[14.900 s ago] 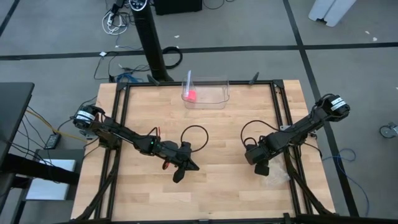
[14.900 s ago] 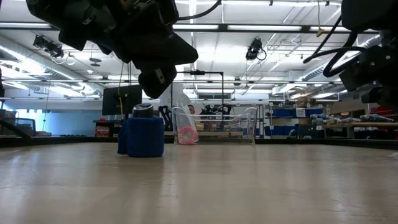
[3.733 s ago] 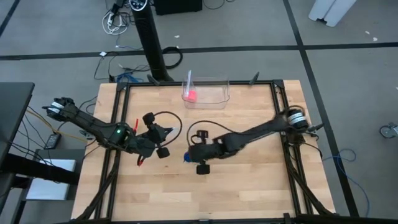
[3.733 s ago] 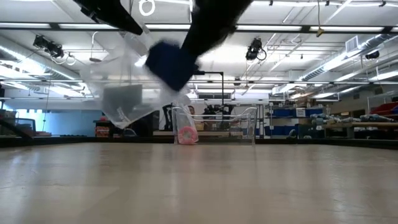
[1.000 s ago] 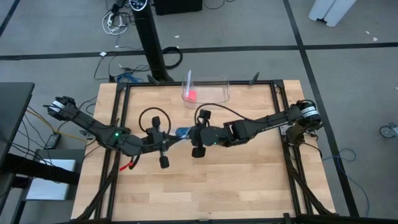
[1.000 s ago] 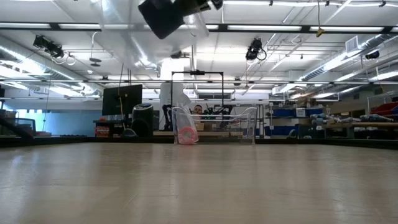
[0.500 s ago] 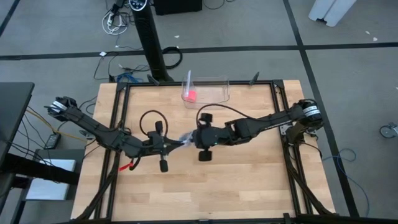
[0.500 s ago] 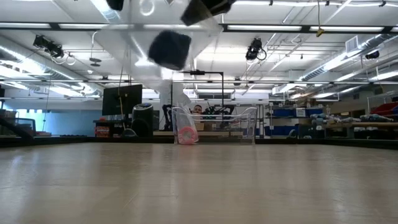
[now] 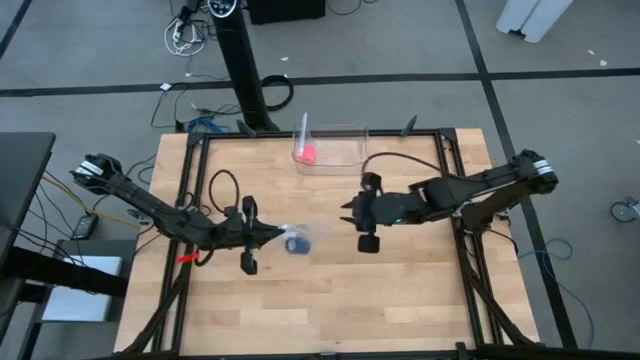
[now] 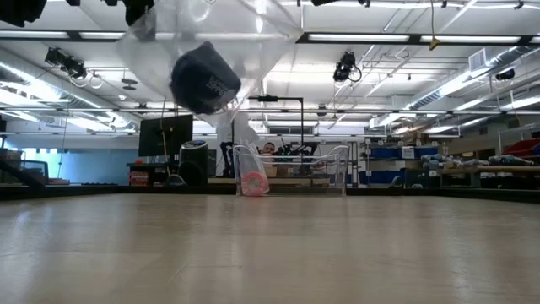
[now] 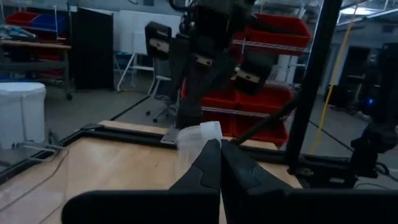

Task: Roll bandage
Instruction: Close the transparent zip bag

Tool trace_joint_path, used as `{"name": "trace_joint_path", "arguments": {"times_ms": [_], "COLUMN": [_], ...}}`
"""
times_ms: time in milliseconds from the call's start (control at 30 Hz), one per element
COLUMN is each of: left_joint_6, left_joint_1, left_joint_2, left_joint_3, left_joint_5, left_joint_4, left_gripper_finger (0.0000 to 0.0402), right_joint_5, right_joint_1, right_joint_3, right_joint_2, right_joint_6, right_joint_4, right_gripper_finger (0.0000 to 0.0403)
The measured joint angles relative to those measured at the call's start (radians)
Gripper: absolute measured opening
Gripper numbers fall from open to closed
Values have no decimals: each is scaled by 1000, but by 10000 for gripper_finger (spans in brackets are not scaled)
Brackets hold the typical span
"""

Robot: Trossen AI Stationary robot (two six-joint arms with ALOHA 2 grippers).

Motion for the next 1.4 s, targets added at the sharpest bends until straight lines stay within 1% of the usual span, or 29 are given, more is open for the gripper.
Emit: {"name": "trace_joint_path", "arguments": {"times_ms": [33, 100, 200, 333, 433, 567, 733, 967, 1067, 1267, 1333, 1400], "left_joint_6": [0, 9, 28, 23, -3, -42, -54, -98, -103, -113, -127, -136], "left_joint_1": [0, 0, 0, 3, 10, 27, 48, 69, 69, 70, 74, 75], "left_joint_2": [-4, -8, -9, -9, -8, -8, -7, -3, -3, -3, -3, -3], "left_joint_3": [-4, -8, -7, -7, -7, -7, -6, -7, -6, -7, -7, -7], "left_joint_5": [0, 9, 19, 13, -3, -4, 10, 33, 33, 37, 71, 83], "left_joint_4": [0, -10, -16, -94, -159, -205, -263, -314, -322, -351, -356, -365], "left_gripper_finger": [0, 0, 0, 0, 0, 0, 0, 0, 0, 0, 0, 0], "right_joint_5": [-21, -68, -155, -171, -178, -241, -295, -306, -321, -434, -458, -480], "right_joint_1": [1, 1, 2, 1, -1, -1, -2, -15, -14, -21, -31, -43], "right_joint_3": [-56, -184, -376, -569, -629, -600, -520, -384, -354, -345, -345, -345], "right_joint_2": [-33, -91, -146, -146, -110, -41, 49, 132, 153, 137, 131, 131], "right_joint_6": [1, -9, -46, -48, -2, 28, -4, -17, -40, -100, -106, -107], "right_joint_4": [75, 281, 575, 890, 1028, 1052, 1053, 946, 937, 961, 974, 979], "right_gripper_finger": [119, 119, 119, 117, 113, 110, 111, 109, 111, 110, 110, 111]}}
